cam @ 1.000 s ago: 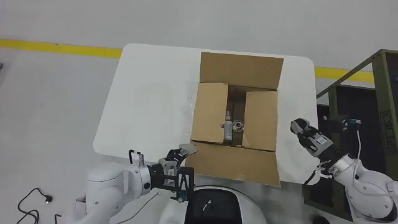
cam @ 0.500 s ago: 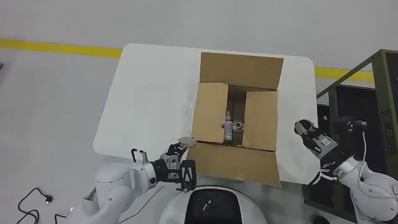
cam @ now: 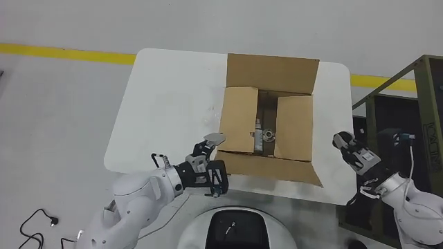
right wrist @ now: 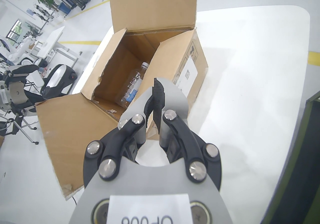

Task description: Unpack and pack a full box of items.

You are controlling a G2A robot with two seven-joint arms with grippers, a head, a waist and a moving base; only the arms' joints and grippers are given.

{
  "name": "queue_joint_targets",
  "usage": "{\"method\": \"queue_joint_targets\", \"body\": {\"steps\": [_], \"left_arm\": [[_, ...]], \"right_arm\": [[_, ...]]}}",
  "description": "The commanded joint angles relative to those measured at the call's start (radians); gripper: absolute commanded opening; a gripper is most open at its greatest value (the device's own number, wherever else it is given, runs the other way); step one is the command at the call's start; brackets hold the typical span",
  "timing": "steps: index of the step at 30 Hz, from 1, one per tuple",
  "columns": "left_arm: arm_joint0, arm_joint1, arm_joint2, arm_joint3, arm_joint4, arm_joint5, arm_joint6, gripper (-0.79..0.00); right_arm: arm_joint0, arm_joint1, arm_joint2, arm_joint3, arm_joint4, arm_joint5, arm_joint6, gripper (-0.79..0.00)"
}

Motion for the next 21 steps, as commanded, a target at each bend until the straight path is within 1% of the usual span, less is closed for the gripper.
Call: {"method": "queue_joint_targets", "body": {"steps": [1, 7, 10, 12, 14, 15, 16, 18, 20, 21], "left_arm": [[-0.027, -0.004, 0.009, 0.003, -0.01, 0.013, -0.016, 0.0], [-0.123, -0.025, 0.065, 0.014, -0.031, 0.077, -0.104, 0.0], [-0.189, -0.04, 0.105, 0.051, -0.051, 0.115, -0.147, 0.0], [-0.234, -0.052, 0.138, 0.082, -0.073, 0.137, -0.171, 0.0], [-0.277, -0.065, 0.172, 0.119, -0.082, 0.161, -0.194, 0.0], [-0.295, -0.072, 0.191, 0.145, -0.092, 0.175, -0.203, 0.0], [-0.314, -0.078, 0.208, 0.167, -0.101, 0.189, -0.21, 0.0], [-0.347, -0.091, 0.24, 0.203, -0.106, 0.215, -0.22, 0.0], [-0.367, -0.102, 0.263, 0.235, -0.124, 0.243, -0.218, 0.0], [-0.377, -0.106, 0.273, 0.248, -0.126, 0.25, -0.218, 0.0]], "right_arm": [[0.013, 0.001, 0.002, 0.021, 0.003, 0.004, -0.005, -0.785], [0.027, 0.003, 0.004, 0.066, -0.027, 0.028, -0.014, -0.785], [0.024, 0.003, -0.002, 0.076, -0.034, 0.037, -0.021, -0.785], [0.02, 0.002, -0.005, 0.076, -0.037, 0.043, -0.026, -0.631], [0.014, 0.002, -0.005, 0.073, -0.038, 0.045, -0.031, -0.625], [0.011, 0.002, -0.002, 0.069, -0.039, 0.046, -0.033, -0.585], [0.007, 0.002, 0.0, 0.064, -0.036, 0.048, -0.035, -0.511], [-0.002, 0.003, 0.006, 0.052, -0.032, 0.043, -0.037, -0.465], [-0.009, 0.003, 0.012, 0.043, -0.027, 0.036, -0.036, -0.449], [-0.012, 0.004, 0.015, 0.04, -0.024, 0.034, -0.034, -0.456]]}}
